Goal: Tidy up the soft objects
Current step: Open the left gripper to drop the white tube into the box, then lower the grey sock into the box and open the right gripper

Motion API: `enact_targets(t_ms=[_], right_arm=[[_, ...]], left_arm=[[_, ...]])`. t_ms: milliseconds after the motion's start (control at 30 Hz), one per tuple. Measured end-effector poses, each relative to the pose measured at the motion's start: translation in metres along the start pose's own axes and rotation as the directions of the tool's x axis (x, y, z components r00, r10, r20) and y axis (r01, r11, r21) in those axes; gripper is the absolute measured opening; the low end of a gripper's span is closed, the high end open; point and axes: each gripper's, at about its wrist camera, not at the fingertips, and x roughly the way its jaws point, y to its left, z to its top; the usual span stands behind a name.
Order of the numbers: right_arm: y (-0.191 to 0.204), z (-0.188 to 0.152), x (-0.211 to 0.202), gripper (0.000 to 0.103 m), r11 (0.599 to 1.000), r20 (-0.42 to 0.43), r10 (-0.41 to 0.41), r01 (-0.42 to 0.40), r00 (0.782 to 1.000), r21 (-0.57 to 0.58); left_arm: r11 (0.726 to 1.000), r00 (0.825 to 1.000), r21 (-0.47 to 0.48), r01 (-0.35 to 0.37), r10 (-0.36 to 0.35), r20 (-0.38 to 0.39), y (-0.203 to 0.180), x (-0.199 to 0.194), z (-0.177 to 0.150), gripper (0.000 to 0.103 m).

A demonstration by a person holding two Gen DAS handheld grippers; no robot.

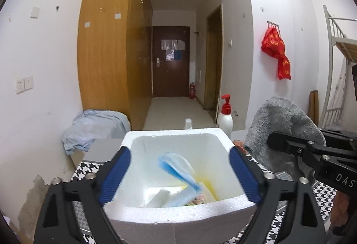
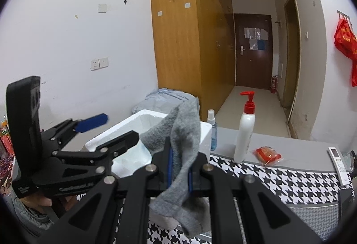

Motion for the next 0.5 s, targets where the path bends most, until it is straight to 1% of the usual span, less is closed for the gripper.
enact_targets(t_ms=[33,133,233,433,500], right_arm=[[0.0,0.0,0.0,0.014,1.0,-0.001,-0.003,0.003,1.0,0.0],[0.001,0.001,0.0,0.014,1.0,-0.002,-0.007,0.007,1.0,0.001],[0.002,0.002,0.003,0.014,1.0,-0.005,-0.008,0.008,1.0,0.0],[0.008,0.006,0.014,0.014,1.0,-0.022,0.0,0.0,1.0,-0.005],[0.012,0.007,0.018,0.014,1.0,-0.026,0.004,-0.004,1.0,-0.009]], left_arm=[[1.0,1.0,-0.005,-0.006,0.006,0.003,0.002,-0.001,0.0,0.097],[1.0,1.0,-0.024,-0.02,0.02,0.012,0.009,-0.006,-0.001,0.1],[0.999,0.999,-0.023,-0.03,0.031,0.018,0.015,-0.011,-0.002,0.101],[0.996,0.995,-0.017,-0.09,0.09,0.039,0.028,-0.023,-0.007,0.102],[0.995,0.995,-0.024,-0.096,0.097,0.036,0.033,-0.026,-0.008,0.102]])
